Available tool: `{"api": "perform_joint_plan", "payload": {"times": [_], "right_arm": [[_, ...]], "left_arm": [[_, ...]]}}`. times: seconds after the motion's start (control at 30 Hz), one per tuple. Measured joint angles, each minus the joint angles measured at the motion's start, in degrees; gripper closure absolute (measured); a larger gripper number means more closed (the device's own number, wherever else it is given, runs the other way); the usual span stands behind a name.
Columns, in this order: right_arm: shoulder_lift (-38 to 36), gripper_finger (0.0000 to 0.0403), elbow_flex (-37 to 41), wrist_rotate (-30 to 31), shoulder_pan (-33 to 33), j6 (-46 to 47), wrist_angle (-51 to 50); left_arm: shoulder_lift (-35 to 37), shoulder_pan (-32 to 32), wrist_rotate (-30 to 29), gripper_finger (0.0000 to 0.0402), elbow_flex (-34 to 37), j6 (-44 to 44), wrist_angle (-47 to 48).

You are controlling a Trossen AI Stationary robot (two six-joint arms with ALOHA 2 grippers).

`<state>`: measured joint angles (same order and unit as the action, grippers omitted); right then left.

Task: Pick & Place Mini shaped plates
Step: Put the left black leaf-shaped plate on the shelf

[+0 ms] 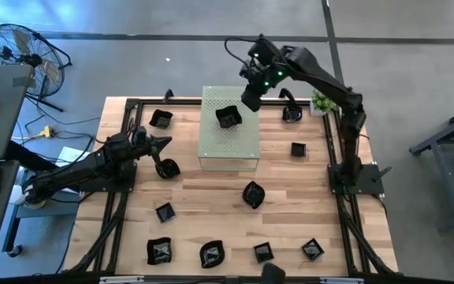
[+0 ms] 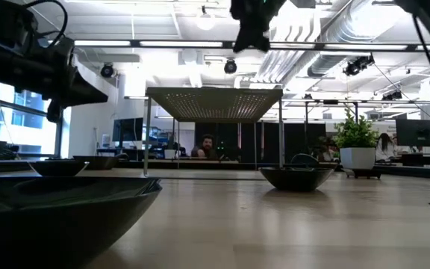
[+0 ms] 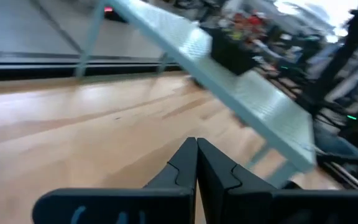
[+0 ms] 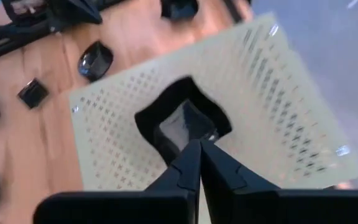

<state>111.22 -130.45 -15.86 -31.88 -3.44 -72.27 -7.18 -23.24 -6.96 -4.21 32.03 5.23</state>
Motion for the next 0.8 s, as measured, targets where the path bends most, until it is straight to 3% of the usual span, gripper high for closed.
{"api": "perform_joint_plan", "payload": {"times": [0.17,0.43,0.6,0.8], "right_arm": [[-3.4,0.0393,0.0,6.3,3.0,-0.4,2.9],[-4.4,0.0401,3.9,6.1,4.5,-1.9,5.4],[-11.7,0.0401,20.2,5.6,4.6,-0.1,15.8],[-26.7,0.0401,43.3,4.1,4.5,6.9,34.7]], "left_arm": [[-6.2,0.0,-4.2,0.0401,-4.0,1.3,-0.6],[-23.3,-0.1,-4.2,0.0401,-12.4,4.1,-0.7],[-30.7,0.0,3.4,0.0402,-17.0,2.6,0.3],[-32.0,-0.5,10.3,0.0402,-18.8,-0.1,6.0]]}}
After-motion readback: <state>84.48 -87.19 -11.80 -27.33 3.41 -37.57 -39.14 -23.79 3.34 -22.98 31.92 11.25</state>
